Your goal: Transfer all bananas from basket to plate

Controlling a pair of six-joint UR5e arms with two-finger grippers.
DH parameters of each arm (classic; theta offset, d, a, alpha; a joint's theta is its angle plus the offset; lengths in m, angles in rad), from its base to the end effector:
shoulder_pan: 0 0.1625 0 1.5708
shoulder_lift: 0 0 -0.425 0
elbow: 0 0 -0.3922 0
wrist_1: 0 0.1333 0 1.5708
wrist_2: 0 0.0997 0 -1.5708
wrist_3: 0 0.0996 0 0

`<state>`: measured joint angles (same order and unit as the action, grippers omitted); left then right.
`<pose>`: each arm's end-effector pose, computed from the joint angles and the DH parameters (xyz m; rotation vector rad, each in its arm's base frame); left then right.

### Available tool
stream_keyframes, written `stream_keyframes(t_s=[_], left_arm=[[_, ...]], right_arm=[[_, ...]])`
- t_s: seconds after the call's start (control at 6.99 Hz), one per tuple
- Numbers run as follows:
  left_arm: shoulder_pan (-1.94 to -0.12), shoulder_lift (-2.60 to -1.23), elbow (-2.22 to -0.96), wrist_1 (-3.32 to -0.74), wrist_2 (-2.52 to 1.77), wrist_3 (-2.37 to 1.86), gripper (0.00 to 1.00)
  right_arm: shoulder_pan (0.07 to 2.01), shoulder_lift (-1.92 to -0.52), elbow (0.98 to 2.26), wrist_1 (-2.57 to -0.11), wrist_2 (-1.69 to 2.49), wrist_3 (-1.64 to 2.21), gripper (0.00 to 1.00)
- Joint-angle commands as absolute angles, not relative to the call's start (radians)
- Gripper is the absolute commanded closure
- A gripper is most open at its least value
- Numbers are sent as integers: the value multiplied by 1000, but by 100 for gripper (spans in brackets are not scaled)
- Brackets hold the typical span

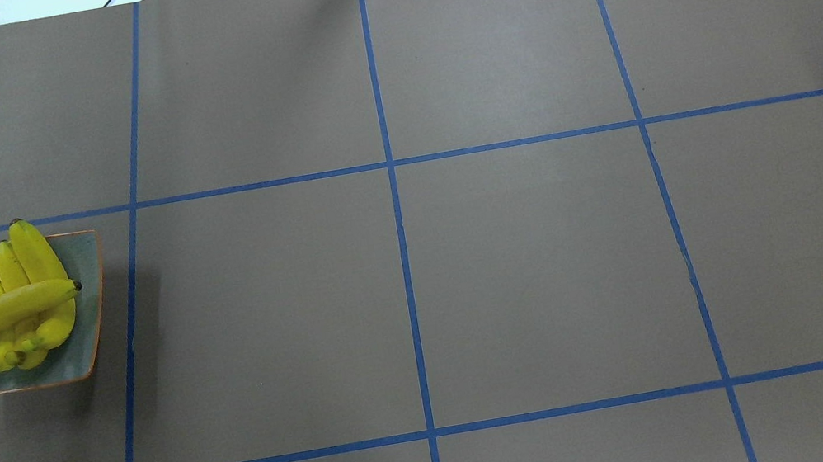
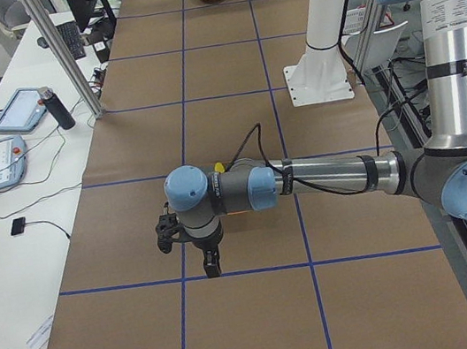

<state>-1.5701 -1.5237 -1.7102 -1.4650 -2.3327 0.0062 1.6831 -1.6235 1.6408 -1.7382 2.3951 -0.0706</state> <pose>-0.0642 -0.4693 0.6243 -0.0107 0.7619 0.0014 0.1112 -0.4486 0.6619 -0.0658 -0.8324 0.1011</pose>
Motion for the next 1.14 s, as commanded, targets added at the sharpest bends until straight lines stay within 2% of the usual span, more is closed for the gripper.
stream_keyframes(t_s=[0.0, 1.0], left_arm=[[-1575, -1519, -1710, -1465, -2333, 8, 0], [-1577, -1519, -1713, -1463, -2333, 8, 0]], right_arm=[[1683, -1623, 1640, -1738, 2405, -67, 0], [1677, -1624, 1654, -1706, 2405, -67, 0]])
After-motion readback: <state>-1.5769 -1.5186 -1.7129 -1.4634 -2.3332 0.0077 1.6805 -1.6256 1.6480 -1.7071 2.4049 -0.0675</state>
